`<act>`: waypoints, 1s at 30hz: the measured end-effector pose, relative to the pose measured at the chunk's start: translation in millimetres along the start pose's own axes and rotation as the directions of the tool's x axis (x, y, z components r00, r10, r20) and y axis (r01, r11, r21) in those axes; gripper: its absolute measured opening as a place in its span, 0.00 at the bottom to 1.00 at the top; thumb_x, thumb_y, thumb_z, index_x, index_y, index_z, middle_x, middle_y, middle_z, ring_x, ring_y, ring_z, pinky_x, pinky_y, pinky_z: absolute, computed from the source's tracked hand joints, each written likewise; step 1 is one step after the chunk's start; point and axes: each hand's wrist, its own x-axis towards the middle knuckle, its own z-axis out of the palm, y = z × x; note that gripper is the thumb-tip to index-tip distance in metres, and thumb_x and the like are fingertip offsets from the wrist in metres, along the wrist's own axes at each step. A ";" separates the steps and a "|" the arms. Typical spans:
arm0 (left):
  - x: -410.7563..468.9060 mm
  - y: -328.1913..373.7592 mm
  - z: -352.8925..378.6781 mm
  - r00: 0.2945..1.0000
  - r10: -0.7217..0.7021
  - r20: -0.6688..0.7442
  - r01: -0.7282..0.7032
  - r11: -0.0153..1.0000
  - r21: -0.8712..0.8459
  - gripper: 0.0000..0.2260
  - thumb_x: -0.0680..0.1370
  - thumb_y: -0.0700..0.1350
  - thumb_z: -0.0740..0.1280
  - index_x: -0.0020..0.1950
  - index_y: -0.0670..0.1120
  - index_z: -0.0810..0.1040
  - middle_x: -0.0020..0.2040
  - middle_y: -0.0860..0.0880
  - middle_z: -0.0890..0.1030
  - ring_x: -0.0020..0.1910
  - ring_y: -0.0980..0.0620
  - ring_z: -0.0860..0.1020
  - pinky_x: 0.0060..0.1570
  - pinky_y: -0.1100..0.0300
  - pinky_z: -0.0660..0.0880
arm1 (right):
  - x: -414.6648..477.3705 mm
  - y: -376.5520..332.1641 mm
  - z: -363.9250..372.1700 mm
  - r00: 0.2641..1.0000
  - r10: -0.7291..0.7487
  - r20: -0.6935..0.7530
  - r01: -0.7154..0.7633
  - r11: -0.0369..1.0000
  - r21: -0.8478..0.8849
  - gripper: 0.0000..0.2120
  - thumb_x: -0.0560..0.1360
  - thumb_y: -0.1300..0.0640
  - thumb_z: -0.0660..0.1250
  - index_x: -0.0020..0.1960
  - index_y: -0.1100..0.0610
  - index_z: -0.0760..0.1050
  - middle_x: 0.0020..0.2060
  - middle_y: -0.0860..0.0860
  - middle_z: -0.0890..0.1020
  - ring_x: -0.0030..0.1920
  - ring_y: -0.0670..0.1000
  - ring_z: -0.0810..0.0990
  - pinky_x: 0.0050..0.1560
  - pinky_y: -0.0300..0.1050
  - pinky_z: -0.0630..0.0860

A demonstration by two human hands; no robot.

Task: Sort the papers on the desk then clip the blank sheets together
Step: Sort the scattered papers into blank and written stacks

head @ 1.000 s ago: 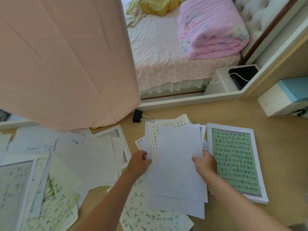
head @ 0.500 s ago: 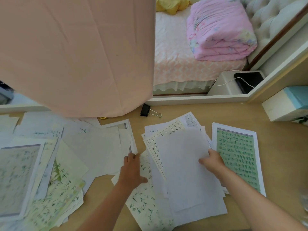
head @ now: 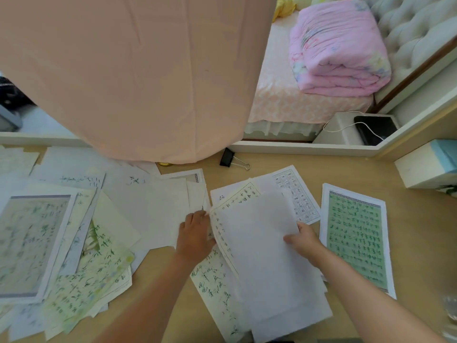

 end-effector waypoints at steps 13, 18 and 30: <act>-49.5 -43.1 3.0 0.993 -0.074 0.092 0.070 0.996 0.048 0.42 0.64 0.66 0.74 0.74 0.52 0.66 0.76 0.52 0.61 0.74 0.47 0.58 0.69 0.49 0.60 | -17.3 -19.9 43.7 0.997 -0.071 0.002 0.069 0.965 -0.252 0.10 0.70 0.60 0.66 0.50 0.49 0.77 0.44 0.48 0.83 0.44 0.51 0.82 0.44 0.48 0.80; -56.1 -51.9 8.3 0.997 -0.038 0.061 0.035 0.998 0.059 0.42 0.68 0.67 0.70 0.77 0.53 0.62 0.77 0.53 0.59 0.76 0.47 0.57 0.71 0.50 0.58 | -27.2 -23.8 58.2 0.995 0.039 0.089 -0.029 0.993 -0.113 0.15 0.70 0.62 0.73 0.56 0.55 0.76 0.48 0.52 0.83 0.46 0.54 0.83 0.44 0.47 0.80; -65.1 -59.5 2.7 0.989 -0.089 -0.119 0.107 0.983 0.149 0.29 0.69 0.58 0.73 0.65 0.44 0.75 0.65 0.45 0.74 0.63 0.42 0.74 0.58 0.49 0.73 | -23.2 2.1 34.8 0.979 -0.031 -0.200 0.020 0.998 -0.054 0.10 0.73 0.58 0.72 0.54 0.55 0.78 0.48 0.51 0.83 0.47 0.54 0.81 0.48 0.47 0.78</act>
